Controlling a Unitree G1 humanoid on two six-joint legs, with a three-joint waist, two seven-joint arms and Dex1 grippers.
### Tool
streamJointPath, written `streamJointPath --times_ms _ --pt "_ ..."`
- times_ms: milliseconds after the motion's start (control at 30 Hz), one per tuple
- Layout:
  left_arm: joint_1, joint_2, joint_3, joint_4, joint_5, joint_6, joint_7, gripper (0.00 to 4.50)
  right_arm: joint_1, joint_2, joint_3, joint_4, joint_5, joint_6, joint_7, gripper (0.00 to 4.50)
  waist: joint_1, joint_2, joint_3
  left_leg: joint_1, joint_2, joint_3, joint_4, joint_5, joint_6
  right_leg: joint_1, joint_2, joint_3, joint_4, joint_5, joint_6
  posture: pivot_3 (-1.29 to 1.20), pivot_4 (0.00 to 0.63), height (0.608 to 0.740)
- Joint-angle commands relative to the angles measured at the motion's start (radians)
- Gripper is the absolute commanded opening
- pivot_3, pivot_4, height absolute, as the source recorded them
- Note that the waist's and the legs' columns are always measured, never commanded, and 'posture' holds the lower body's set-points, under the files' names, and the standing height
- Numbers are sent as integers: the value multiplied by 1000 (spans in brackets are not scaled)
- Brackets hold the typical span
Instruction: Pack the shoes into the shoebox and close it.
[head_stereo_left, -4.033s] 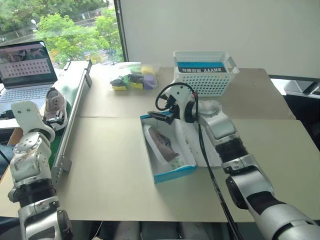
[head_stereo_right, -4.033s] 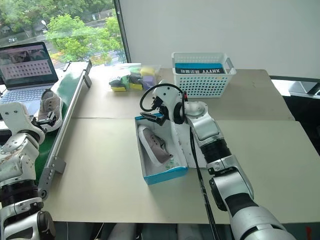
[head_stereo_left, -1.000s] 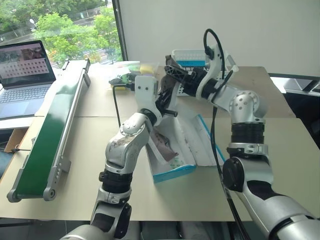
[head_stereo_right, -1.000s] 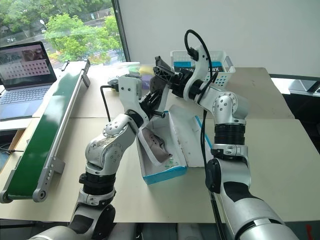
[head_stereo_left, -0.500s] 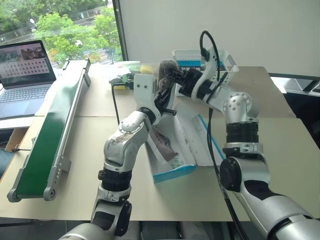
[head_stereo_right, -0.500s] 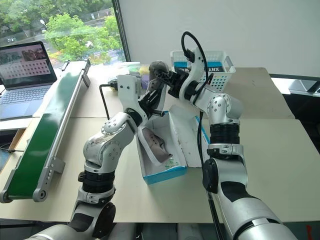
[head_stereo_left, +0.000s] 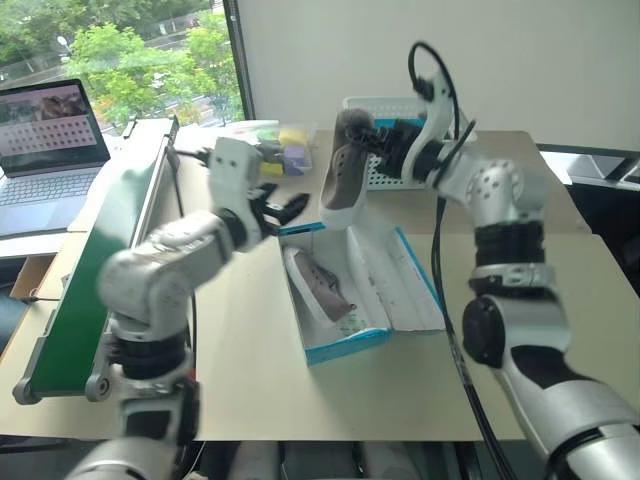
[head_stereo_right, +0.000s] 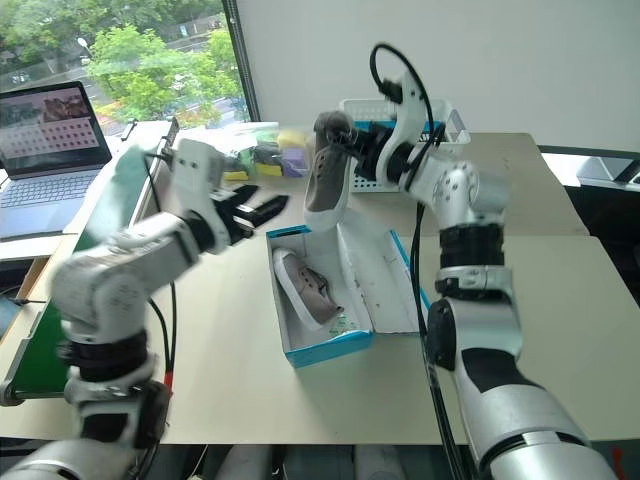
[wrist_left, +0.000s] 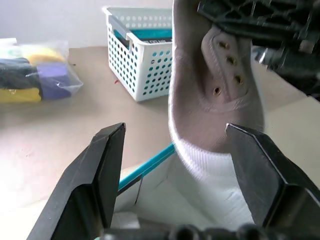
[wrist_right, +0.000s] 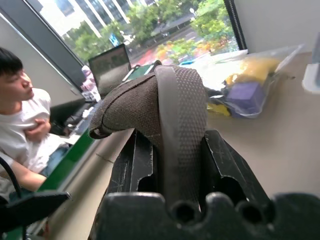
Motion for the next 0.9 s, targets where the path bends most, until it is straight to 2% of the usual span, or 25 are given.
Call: streamJointPath --times_ms 33,133,233,400,667,900 --pt "56 136 -21 11 55 -74 -76 3341 -73 -39 63 -25 -20 60 82 620 -7 0 0 0 0 0 -1 0 0 0 0 0 0 0 0 0 150 740" --pt "108 200 -68 27 96 -139 -114 3341 -51 -75 180 -122 -36 139 176 620 -12 0 0 0 1 0 -3 0 0 1 0 0 0 0 0 0 150 740" --pt "126 190 -72 31 102 -168 -124 3341 -2 -113 295 -210 -70 167 254 620 -9 0 0 -1 1 0 -4 0 0 1 0 -1 -1 0 0 0 150 740" --pt "122 163 -86 31 104 -183 -119 3341 55 -114 376 -229 -130 144 280 620 10 0 0 -3 0 0 -3 0 0 0 -1 -1 -3 0 0 0 150 740" --pt "131 174 -60 29 116 -179 -115 3341 112 -66 419 -274 -165 167 274 620 7 0 0 -2 1 0 -3 0 0 0 -1 -1 -2 0 0 0 150 740" --pt "145 159 -63 26 128 -179 -105 3341 105 -36 380 -326 -148 247 240 620 10 0 0 -2 1 0 -2 0 0 0 -1 -1 -1 0 0 0 150 740"
